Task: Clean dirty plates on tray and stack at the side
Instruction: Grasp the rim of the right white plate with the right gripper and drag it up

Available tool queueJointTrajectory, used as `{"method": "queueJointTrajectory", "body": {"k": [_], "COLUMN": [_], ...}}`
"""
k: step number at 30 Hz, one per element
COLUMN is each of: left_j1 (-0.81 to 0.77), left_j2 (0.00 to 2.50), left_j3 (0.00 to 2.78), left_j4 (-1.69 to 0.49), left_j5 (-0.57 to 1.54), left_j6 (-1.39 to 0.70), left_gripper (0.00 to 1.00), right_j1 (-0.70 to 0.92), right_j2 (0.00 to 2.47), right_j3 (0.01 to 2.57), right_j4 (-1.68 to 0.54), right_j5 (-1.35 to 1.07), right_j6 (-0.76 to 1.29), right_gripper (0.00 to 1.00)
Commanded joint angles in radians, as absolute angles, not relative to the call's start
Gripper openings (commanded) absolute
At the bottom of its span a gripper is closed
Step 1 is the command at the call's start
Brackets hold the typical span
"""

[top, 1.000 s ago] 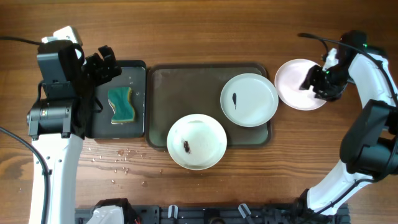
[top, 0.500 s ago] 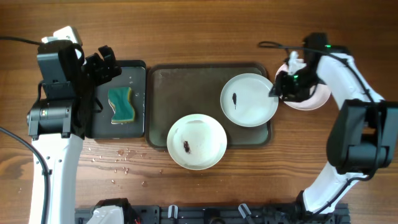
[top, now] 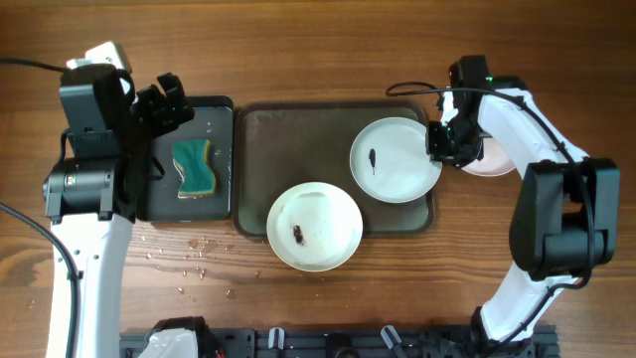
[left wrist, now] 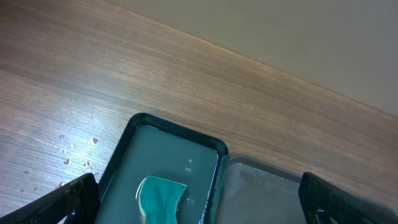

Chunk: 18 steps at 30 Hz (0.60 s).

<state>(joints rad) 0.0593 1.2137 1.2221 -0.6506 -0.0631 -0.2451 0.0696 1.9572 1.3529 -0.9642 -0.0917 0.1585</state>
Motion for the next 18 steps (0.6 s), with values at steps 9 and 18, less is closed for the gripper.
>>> {"method": "queueJointTrajectory", "body": {"k": [9, 18], "left_j1": [0.064, 0.064], "left_j2": [1.213, 1.213], "left_j3": [1.221, 1.221], "left_j4": [-0.651, -0.651], "left_j5": [-0.073, -0.073], "left_j6": [-0.242, -0.242], "left_gripper": [1.0, 1.0], "right_j1": [0.073, 0.131], "right_j2": [1.933, 1.934], "right_j3": [1.341, 1.339], "right_j4": [-0.797, -0.562], "right_j5": [-0.399, -0.472], "right_j6": [0.184, 0.344], "right_gripper": [0.04, 0.04]}}
